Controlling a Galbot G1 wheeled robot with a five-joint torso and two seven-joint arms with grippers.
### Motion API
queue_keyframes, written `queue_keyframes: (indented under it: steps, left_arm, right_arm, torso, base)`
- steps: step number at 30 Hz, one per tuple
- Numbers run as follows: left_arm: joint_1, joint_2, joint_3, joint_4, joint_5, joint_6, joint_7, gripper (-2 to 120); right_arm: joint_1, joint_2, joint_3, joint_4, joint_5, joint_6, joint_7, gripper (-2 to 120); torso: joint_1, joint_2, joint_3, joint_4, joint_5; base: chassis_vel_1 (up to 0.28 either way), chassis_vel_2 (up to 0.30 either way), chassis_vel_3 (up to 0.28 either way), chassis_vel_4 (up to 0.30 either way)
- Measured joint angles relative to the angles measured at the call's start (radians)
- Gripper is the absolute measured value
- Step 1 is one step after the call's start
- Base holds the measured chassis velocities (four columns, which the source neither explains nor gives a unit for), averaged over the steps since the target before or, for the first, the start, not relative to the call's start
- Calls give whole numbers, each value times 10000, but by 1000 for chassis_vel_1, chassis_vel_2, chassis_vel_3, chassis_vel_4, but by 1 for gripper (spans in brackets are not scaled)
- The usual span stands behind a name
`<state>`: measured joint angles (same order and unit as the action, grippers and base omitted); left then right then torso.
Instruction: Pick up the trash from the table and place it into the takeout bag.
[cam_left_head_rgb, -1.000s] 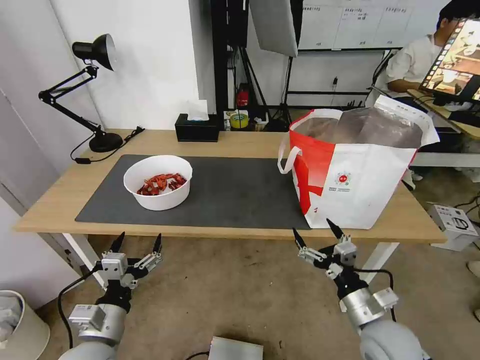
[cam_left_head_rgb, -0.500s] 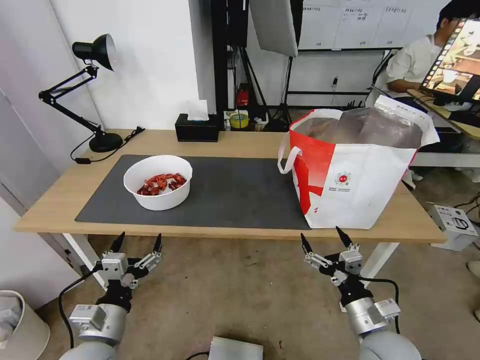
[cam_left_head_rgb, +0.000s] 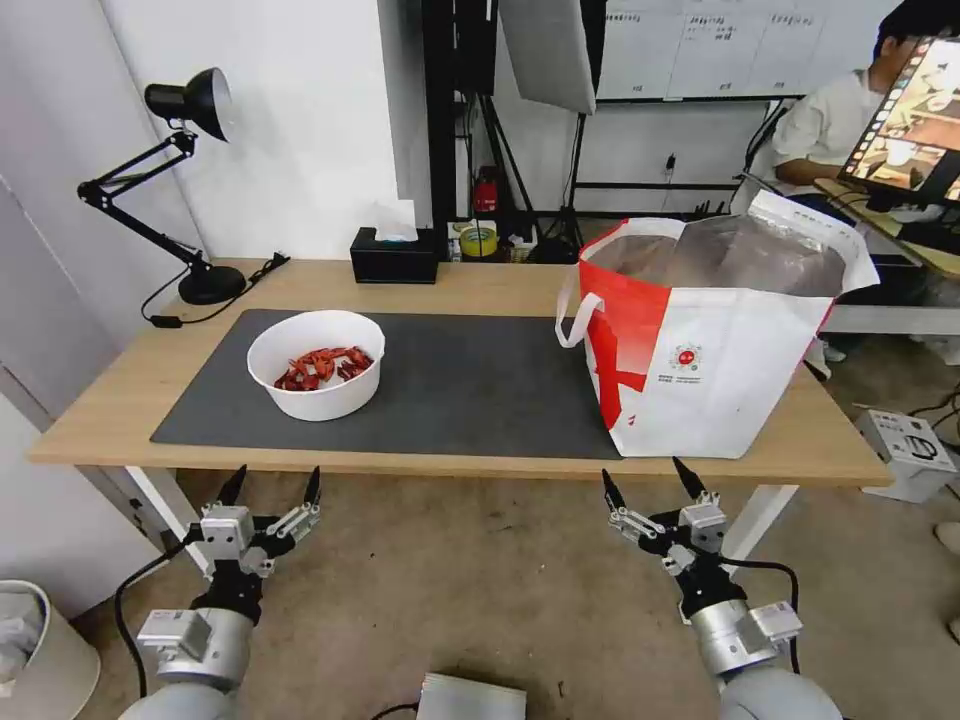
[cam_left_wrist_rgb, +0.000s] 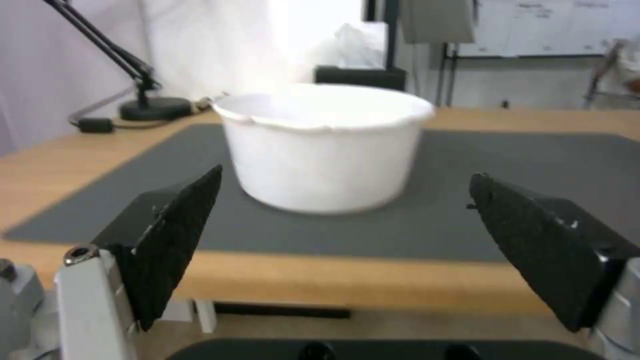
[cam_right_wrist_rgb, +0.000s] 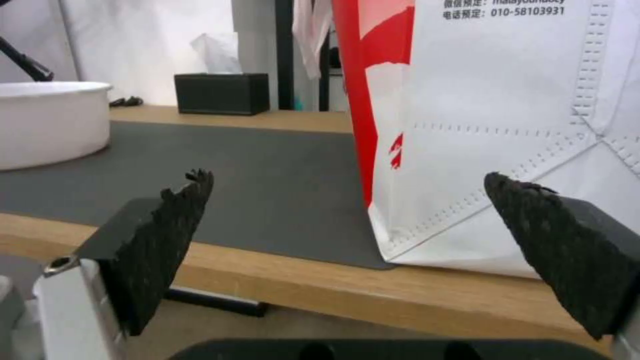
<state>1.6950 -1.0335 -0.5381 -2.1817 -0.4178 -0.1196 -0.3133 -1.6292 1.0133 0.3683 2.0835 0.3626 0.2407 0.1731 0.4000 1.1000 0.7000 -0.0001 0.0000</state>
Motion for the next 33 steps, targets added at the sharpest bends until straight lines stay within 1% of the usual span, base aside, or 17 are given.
queue_keyframes:
  steps: [1, 4, 5, 8, 9, 12, 13, 16, 18, 20, 21, 22, 23, 25, 26, 29, 33]
  left_arm:
    - [0, 0, 0, 0, 0, 0, 0, 100]
    - [-408, 178, -51, -284, -642, 582, -604, 100]
    - [-408, 178, -51, -284, -642, 582, -604, 100]
    - [-1034, 779, -34, -570, -1583, 1405, -1523, 100]
    - [-1034, 779, -34, -570, -1583, 1405, -1523, 100]
    - [-1801, 1470, 110, -632, -2591, 2177, -2522, 100]
    - [-1801, 1470, 110, -632, -2591, 2177, -2522, 100]
    - [-2443, 1868, 326, -613, -3404, 2609, -3097, 100]
    - [-2570, 1937, 391, -610, -3581, 2704, -3224, 100]
    - [-3094, 2176, 657, -588, -4189, 3186, -3806, 100]
    - [-3094, 2176, 657, -588, -4189, 3186, -3806, 100]
    - [-3600, 2355, 891, -506, -4708, 3671, -4246, 100]
    - [-3994, 2480, 1076, -421, -5104, 3904, -4523, 100]
    - [-4735, 2729, 1437, -256, -5805, 4162, -4825, 100]
    - [-4735, 2729, 1437, -256, -5805, 4162, -4825, 100]
    - [-5946, 3046, 2018, 168, -6946, 4629, -5203, 100]
    - [-6540, 3131, 2252, 523, -7611, 4994, -5497, 100]
  right_arm:
    - [0, 0, 0, 0, 0, 0, 0, 100]
    - [2, 0, 0, 3, 3, -3, -2, 100]
    - [2, 0, 0, 3, 3, -3, -2, 100]
    - [3, 0, 0, 4, 7, -5, -5, 100]
    - [3, 0, 0, 4, 7, -5, -5, 100]
    - [5, -2, 1, 3, 10, -9, -7, 100]
    - [5, -2, 1, 3, 10, -9, -7, 100]
    - [7, -2, 1, 4, 13, -9, -8, 100]
    - [7, -2, 1, 4, 13, -10, -9, 100]
    - [9, -2, 1, 3, 14, -10, -10, 100]
    - [9, -2, 1, 3, 14, -10, -10, 100]
    - [10, -2, 1, 4, 14, -10, -11, 100]
    - [11, -3, 1, 4, 14, -11, -12, 100]
    - [11, -3, 1, 4, 14, -11, -14, 100]
    - [11, -3, 1, 4, 14, -11, -14, 100]
    - [10, -3, 1, 4, 15, -11, -16, 100]
    - [10, -3, 1, 3, 14, -11, -16, 100]
  torso:
    - [0, 0, 0, 0, 0]
    - [0, 0, 0, 4, -1]
    - [0, 0, 0, 4, -1]
    - [1, 0, 0, 1, -1]
    - [1, 0, 0, 1, -1]
    - [1, 0, 1, 1, -1]
    - [1, 0, 1, 1, -1]
    - [1, -1, 1, 0, -1]
    - [1, 0, 1, 0, -1]
    - [1, 0, 1, 1, -1]
    - [1, 0, 1, 1, -1]
    - [1, 0, 1, 1, -1]
    - [1, -1, 1, 3, -2]
    - [1, 0, 1, 0, -1]
    - [1, 0, 1, 0, -1]
    - [2, -1, 1, 1, 1]
    - [2, 0, 2, 1, -1]
  base:
    - [0, 0, 0, 0]
    - [0, 0, 0, 0]
    - [0, 0, 0, 0]
    - [0, 0, 0, 0]
    - [0, 0, 0, 0]
    - [0, 0, 0, 0]
    - [0, 0, 0, 0]
    - [0, 0, 0, 0]
    - [0, 0, 0, 0]
    - [0, 0, 0, 0]
    - [0, 0, 0, 0]
    - [0, 0, 0, 0]
    - [0, 0, 0, 0]
    - [0, 0, 0, 0]
    - [0, 0, 0, 0]
    - [0, 0, 0, 0]
    - [0, 0, 0, 0]
